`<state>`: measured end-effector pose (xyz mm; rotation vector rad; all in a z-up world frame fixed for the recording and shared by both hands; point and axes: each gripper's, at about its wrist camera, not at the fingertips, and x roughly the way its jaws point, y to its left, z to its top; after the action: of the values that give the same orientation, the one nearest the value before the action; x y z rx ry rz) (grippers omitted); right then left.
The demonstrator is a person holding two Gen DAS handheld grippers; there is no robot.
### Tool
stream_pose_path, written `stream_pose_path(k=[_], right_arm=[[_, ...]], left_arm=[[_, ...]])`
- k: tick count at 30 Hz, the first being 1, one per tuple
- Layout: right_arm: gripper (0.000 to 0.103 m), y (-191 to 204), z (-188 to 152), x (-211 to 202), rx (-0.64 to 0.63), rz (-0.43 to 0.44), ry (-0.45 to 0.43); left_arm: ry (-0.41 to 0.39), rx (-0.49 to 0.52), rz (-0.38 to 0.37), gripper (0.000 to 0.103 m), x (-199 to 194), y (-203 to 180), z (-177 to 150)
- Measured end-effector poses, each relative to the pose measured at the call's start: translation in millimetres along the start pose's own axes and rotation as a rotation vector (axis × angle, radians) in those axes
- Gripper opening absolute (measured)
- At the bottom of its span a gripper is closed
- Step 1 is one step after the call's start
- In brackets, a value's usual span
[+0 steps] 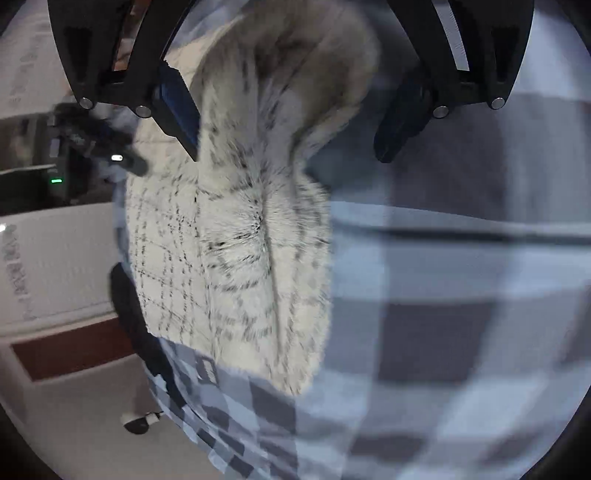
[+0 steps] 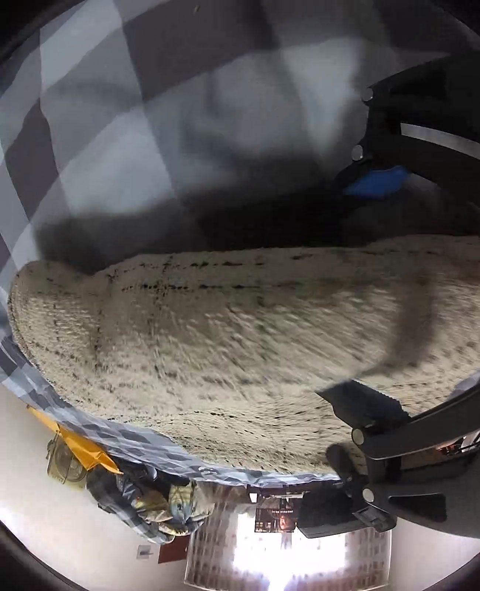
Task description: Fold small clothes
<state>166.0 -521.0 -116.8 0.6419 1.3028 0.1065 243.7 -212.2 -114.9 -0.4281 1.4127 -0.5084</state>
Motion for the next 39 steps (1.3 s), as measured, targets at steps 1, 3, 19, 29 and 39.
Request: stream_pose_path(k=[1,3,19,29,39], right_arm=[[0.082,4.0,-2.9,-7.1,-0.019,-0.039,-0.013],[0.082,22.6,-7.9,-24.3,-0.062,-0.147,-0.044],[0.087,145.8,-135.2,-234.6,-0.366,-0.353,-0.436],[0.093,163.6,-194.1,-186.8,-0.421,-0.587,-0.567],[0.093,156.5,-193.0,-119.1,-0.353,-0.585,-0.448]], left_arm=[[-0.046,0.051,0.077,0.091,-20.2,-7.3,-3.1],[-0.142,0.127,0.200,0.092,-38.6,-13.4,-4.2],[-0.516,0.413,0.369,0.103,-220.2,-75.8,-100.4],[-0.461,0.439,0.422,0.103,-196.1,-82.0,-135.2],[-0.461,0.513,0.495,0.103,-186.1,-96.6,-152.5]])
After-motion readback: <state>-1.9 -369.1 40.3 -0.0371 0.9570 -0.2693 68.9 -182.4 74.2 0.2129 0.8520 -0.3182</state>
